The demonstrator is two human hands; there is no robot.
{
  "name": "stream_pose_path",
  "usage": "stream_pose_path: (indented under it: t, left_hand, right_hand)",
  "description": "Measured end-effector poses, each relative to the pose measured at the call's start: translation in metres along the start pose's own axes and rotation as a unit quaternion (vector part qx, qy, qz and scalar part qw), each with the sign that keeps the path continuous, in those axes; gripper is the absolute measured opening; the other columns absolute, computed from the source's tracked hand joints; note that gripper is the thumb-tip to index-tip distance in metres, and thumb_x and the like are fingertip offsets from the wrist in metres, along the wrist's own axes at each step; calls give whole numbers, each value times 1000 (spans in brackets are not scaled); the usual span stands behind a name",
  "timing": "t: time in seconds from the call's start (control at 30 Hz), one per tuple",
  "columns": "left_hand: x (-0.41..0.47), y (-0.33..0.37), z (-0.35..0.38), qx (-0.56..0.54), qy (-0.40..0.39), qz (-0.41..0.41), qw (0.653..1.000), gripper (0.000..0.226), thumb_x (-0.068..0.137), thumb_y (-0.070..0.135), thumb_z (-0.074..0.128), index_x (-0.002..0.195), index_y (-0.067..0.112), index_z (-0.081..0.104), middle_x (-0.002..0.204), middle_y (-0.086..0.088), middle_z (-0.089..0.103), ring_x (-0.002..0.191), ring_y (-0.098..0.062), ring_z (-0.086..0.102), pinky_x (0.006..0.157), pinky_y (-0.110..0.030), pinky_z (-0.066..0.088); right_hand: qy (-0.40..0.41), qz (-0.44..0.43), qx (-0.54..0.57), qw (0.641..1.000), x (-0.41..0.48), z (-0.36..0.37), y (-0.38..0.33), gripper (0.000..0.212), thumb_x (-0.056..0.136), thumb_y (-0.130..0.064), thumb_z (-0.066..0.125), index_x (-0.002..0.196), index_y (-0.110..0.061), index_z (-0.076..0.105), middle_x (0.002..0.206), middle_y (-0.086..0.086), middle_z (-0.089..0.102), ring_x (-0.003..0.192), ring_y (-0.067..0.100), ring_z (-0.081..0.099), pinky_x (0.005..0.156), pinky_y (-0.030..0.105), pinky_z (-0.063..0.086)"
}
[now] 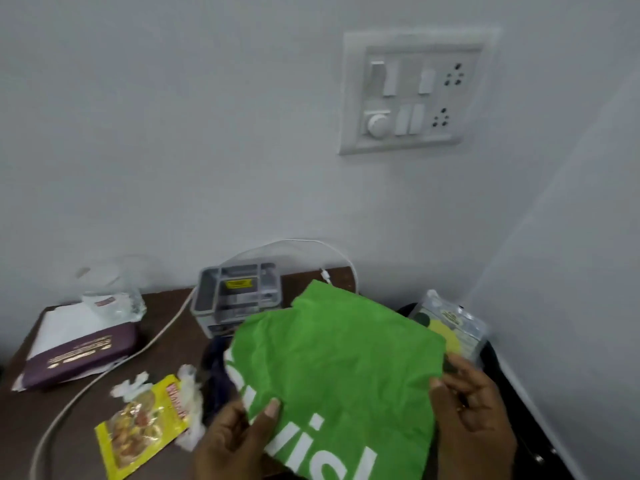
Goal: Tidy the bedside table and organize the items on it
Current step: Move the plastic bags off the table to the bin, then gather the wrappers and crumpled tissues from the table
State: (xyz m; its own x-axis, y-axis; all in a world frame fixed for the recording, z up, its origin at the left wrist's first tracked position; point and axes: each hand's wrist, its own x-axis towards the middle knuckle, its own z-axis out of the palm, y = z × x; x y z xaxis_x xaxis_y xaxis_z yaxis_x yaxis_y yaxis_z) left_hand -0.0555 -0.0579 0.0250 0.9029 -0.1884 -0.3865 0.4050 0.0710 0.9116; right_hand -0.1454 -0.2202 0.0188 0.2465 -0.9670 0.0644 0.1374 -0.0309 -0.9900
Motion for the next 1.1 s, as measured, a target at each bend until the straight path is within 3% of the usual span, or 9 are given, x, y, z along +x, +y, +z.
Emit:
stream_pose_path:
  t: [0.1,0.23,0.4,0.5,0.6,0.67,0.87,1.0,1.1]
  left_hand:
    - [9,-28,53,37,-63,4,997,15,77,-10,63,80,4,68,72,-15,74,59,-19,69,54,-28,58]
    - [17,-42,126,65,-140,41,987,16,78,-4,64,83,9,70,77,-6,75,70,-20,72,59,-25,57]
    - [59,-59,209,131,-172,42,975,17,79,2,67,81,18,71,77,-3,74,76,-26,70,74,-42,57]
    - [87,-84,232,177,-171,4,969,28,80,1,66,108,2,66,78,-2,70,84,-26,66,82,-49,55]
    - [83,-101,219,206,-145,-46,967,43,83,3,64,124,-1,53,99,-13,62,91,-25,59,72,-40,56]
    - [74,-109,208,201,-158,-67,964,43,84,2,63,125,0,52,98,-10,59,92,-23,57,63,-29,52]
    - [57,-119,190,186,-183,-90,961,38,83,0,63,120,4,57,102,-10,61,86,-15,60,60,-20,52]
    - [47,-114,179,168,-186,-93,964,35,82,3,65,116,8,60,95,-3,63,81,-7,60,63,-17,52]
    - [37,-101,157,159,-200,-79,964,28,80,8,68,104,22,62,96,4,66,81,-2,62,70,-15,50]
  right_hand:
    - [46,13,-6,999,34,-46,26,52,83,15,53,98,-34,62,73,-17,70,63,-3,63,60,8,51]
    - [134,48,11,990,82,-87,45,40,86,9,53,98,-27,67,75,-15,73,66,-2,65,61,11,53]
    - [192,87,24,977,162,-103,83,30,87,4,53,112,-10,62,94,7,67,74,8,63,62,10,53]
    - [187,148,-43,970,199,-105,125,28,85,2,54,108,-12,63,107,15,66,87,25,62,77,30,57]
    - [185,263,-48,946,211,-117,162,37,87,6,49,123,-7,49,111,18,56,95,32,58,85,47,52]
    - [197,305,-40,931,210,-125,177,47,88,9,48,133,-2,39,106,19,51,94,32,55,84,45,50]
    - [196,329,-122,916,182,-126,205,36,86,8,49,121,4,50,85,16,56,62,21,52,75,44,52]
    - [181,286,-98,936,157,-120,199,28,86,11,48,113,8,53,79,16,56,63,16,52,49,19,51]
    - [155,213,-86,961,129,-101,176,23,86,9,51,90,-12,59,96,25,60,62,9,59,51,7,50]
